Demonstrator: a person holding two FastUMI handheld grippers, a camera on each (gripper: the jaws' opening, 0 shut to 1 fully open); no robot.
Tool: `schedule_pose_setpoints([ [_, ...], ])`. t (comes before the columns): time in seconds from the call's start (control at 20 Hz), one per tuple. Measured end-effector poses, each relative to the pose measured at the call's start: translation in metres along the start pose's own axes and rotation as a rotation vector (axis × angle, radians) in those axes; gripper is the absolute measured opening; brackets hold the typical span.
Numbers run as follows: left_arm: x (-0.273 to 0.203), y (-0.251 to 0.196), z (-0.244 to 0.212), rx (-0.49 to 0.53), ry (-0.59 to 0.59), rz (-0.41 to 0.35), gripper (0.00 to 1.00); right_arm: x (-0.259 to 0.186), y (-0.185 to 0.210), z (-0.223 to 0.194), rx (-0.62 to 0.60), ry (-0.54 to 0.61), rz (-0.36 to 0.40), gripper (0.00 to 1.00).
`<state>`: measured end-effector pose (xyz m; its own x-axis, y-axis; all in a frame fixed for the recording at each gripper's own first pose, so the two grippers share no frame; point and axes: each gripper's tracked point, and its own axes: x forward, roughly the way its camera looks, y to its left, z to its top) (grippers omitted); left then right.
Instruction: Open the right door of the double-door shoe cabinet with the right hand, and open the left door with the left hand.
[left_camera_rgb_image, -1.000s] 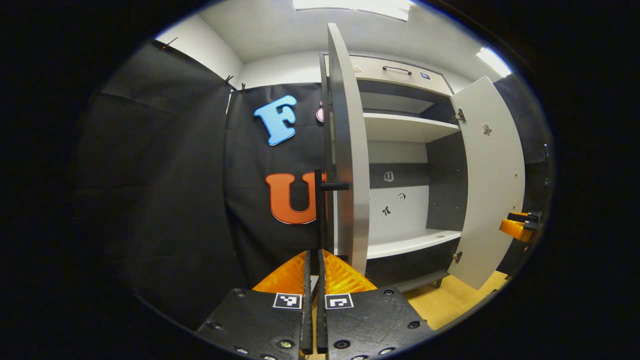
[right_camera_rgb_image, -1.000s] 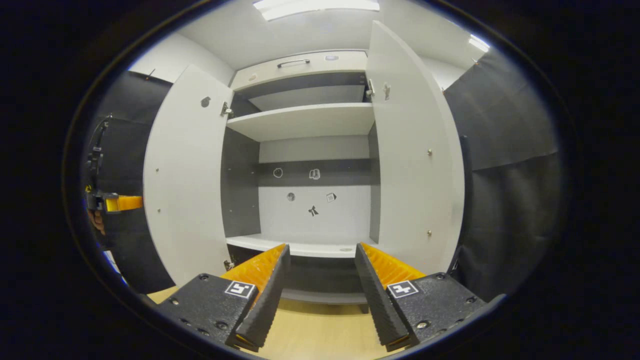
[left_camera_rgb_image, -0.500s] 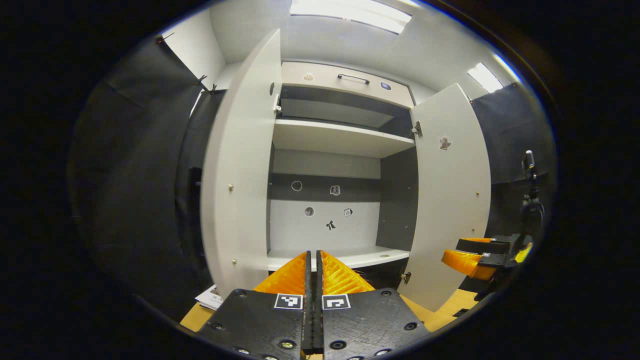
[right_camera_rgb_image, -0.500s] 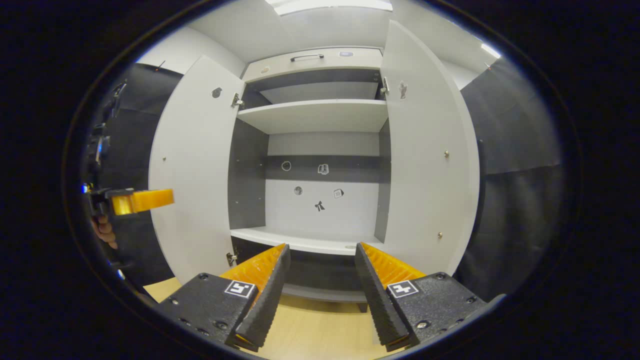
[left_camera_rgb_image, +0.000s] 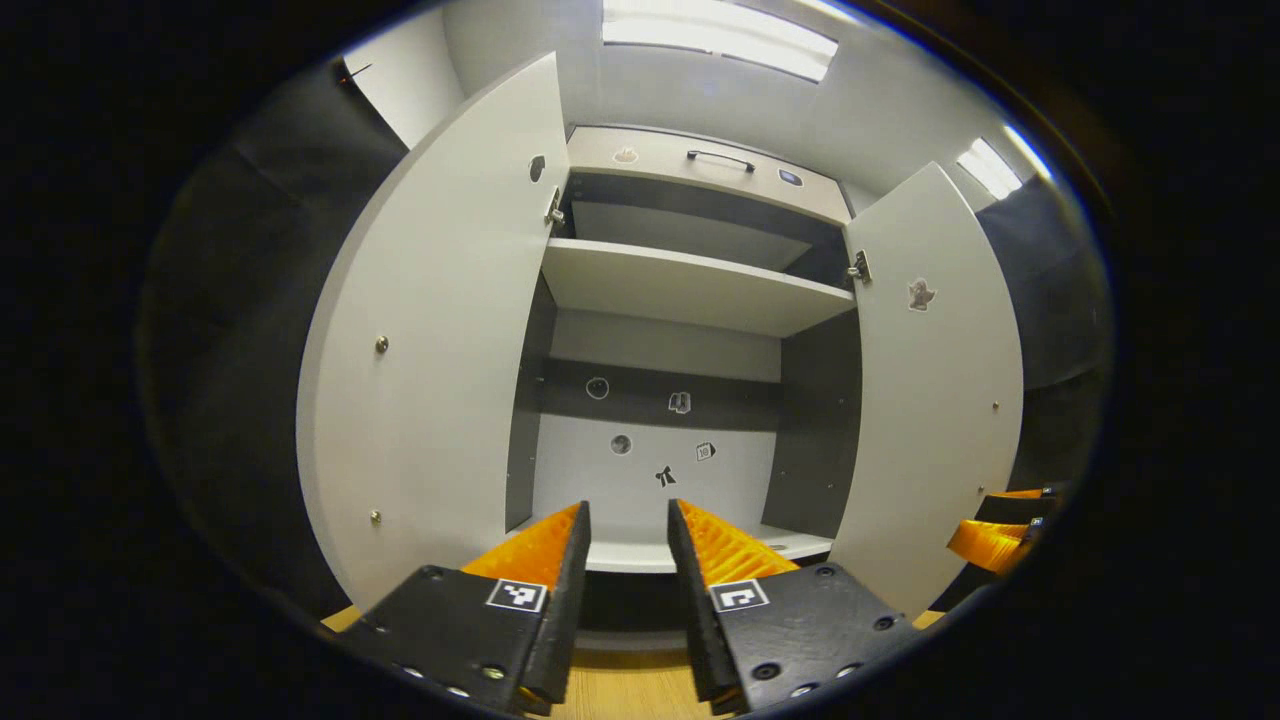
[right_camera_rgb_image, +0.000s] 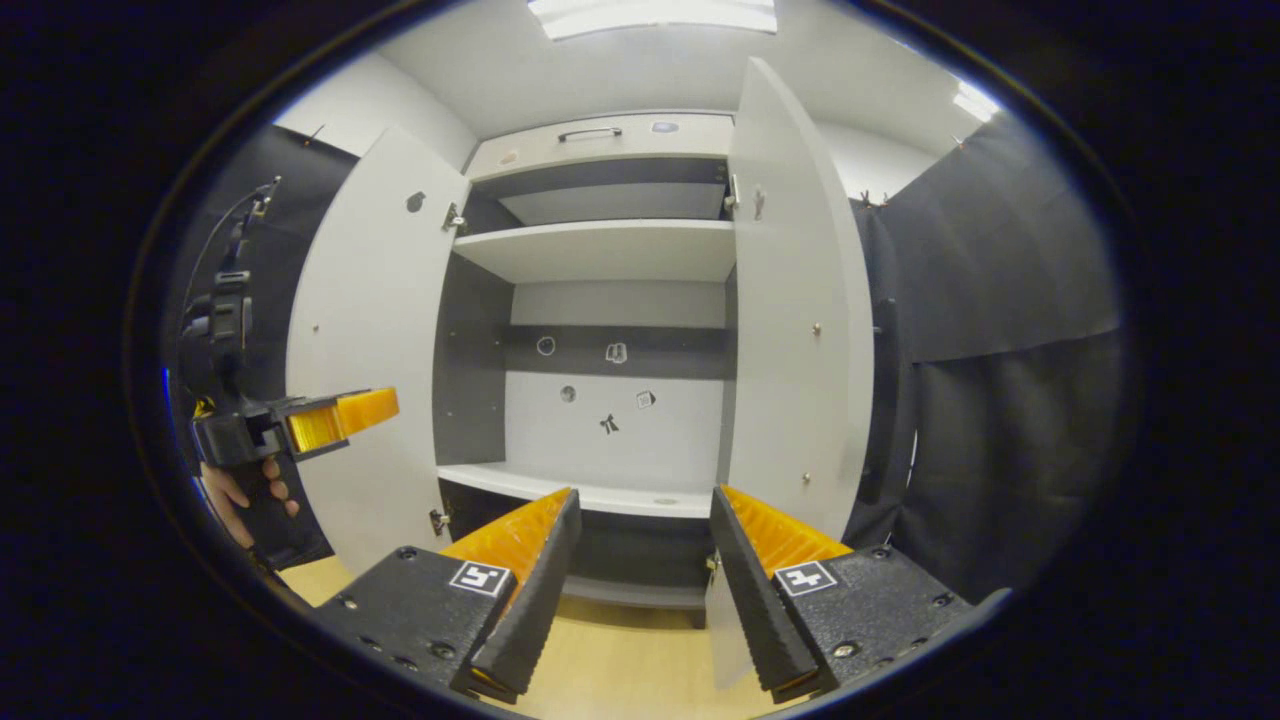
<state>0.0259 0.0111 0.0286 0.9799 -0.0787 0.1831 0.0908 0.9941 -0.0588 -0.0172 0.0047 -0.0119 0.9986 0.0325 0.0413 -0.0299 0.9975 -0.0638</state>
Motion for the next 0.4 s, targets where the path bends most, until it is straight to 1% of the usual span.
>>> schedule_pose_setpoints([
  [0.1,-0.003,0.003,0.004,0.034,-0.006,0.023,0.59,0.003,-0.002,0.000,0.020,0.002,-0.002,0.82],
  [0.15,-0.005,0.001,0.005,0.043,-0.003,0.022,0.79,0.004,-0.002,0.000,0.028,0.004,-0.001,0.82],
  [0.2,-0.007,-0.003,0.003,0.048,0.005,0.016,0.84,0.005,-0.002,0.000,0.035,0.003,0.001,0.82],
  [0.3,-0.011,-0.006,-0.003,0.064,0.025,0.009,0.89,0.007,0.000,-0.001,0.039,0.003,0.006,0.82],
  [0.4,-0.014,-0.003,-0.005,0.089,0.031,0.024,0.90,0.008,0.004,0.000,0.036,-0.001,0.016,0.82],
])
